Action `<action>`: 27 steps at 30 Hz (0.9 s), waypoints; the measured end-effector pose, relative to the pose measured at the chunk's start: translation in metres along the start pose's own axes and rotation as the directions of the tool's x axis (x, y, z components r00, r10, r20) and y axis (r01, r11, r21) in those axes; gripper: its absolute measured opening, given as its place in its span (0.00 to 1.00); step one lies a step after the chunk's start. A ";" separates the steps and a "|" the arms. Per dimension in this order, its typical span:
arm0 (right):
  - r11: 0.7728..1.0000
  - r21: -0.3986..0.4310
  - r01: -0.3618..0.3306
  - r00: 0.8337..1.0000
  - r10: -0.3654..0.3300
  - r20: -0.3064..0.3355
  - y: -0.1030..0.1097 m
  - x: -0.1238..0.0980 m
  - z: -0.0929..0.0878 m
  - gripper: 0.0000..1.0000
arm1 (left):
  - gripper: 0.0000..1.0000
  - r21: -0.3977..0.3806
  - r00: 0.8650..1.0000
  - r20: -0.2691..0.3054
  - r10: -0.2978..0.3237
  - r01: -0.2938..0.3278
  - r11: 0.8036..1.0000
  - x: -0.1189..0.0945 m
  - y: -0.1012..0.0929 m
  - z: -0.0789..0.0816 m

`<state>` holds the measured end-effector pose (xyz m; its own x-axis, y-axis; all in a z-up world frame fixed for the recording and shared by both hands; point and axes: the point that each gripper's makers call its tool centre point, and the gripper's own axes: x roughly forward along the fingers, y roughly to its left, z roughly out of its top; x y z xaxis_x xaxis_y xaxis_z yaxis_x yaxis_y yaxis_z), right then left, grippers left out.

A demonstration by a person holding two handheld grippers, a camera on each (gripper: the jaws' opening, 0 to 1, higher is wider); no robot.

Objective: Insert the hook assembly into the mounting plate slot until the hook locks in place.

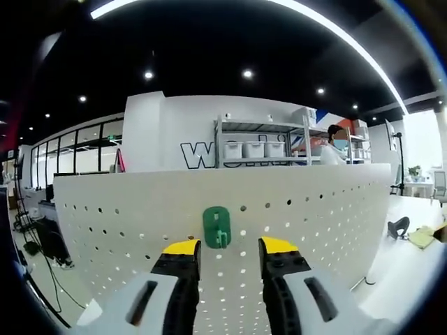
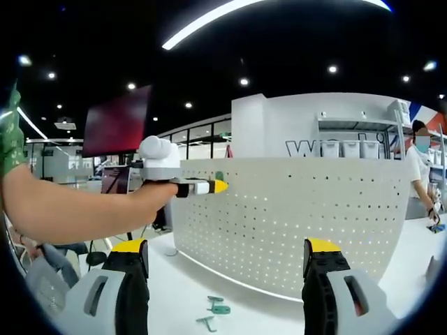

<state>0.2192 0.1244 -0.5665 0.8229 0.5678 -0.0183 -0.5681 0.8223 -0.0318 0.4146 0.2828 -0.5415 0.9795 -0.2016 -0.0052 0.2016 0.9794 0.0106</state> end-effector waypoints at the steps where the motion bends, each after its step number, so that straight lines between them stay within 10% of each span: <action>1: 1.000 -0.001 0.000 1.000 0.000 0.000 0.000 0.000 0.000 0.94 | 0.37 0.002 1.000 0.000 -0.003 0.003 1.000 0.000 -0.001 0.000; 27: 1.000 -0.009 -0.002 1.000 0.002 0.013 0.005 -0.004 0.007 0.94 | 0.75 -0.057 0.991 -0.014 -0.135 0.134 0.989 -0.017 -0.026 -0.009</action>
<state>0.2132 0.1266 -0.5600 0.8216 0.5701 -0.0055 -0.5698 0.8208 -0.0412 0.3926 0.2606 -0.5505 0.9432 -0.3316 -0.0210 0.3304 0.9427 -0.0470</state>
